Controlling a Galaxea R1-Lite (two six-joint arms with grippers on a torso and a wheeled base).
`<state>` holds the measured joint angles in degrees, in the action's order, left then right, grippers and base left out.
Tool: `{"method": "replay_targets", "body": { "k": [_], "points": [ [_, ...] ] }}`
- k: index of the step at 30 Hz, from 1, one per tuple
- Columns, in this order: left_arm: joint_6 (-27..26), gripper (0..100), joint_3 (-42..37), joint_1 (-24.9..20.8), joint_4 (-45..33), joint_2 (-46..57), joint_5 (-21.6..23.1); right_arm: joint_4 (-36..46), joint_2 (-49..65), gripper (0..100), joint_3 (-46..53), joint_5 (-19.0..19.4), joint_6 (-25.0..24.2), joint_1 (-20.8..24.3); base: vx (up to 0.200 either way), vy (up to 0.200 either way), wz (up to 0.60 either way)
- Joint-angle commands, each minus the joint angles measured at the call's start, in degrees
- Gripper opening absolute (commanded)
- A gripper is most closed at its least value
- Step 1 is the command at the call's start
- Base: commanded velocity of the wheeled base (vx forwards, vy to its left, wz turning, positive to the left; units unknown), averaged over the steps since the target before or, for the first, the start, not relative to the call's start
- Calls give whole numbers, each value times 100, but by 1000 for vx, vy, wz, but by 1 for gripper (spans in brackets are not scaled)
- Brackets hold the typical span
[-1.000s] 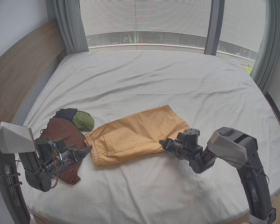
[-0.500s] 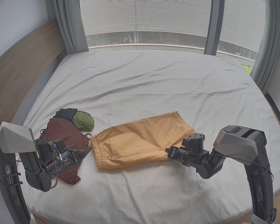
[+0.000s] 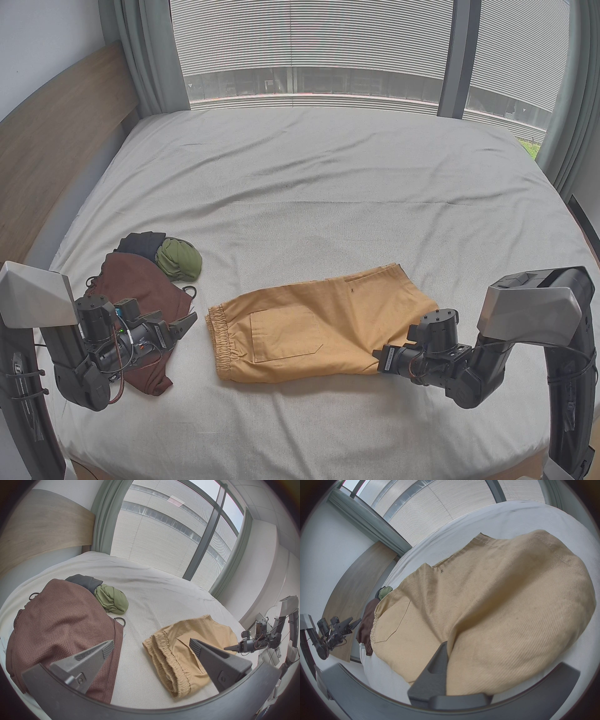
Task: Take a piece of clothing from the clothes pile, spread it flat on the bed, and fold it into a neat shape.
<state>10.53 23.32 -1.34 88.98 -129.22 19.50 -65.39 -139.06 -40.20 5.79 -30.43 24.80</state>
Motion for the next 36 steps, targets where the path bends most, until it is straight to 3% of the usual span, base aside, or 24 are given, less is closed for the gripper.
{"method": "replay_targets", "body": {
  "k": [1,20,21,36],
  "points": [
    [10,100,6,11,5,-7,9,-255,151,0,654,-43,28,-10,0,0,0],
    [1,100,-3,11,5,-15,9,-1107,-385,0,1085,-184,2,-1,0,0,0],
    [1,100,-12,2,5,-24,9,-1134,-412,100,1102,-184,2,17,0,0,0],
    [1,100,-100,-50,5,-15,9,-1406,221,100,2236,54,-7,394,0,0,0]
  ]
}}
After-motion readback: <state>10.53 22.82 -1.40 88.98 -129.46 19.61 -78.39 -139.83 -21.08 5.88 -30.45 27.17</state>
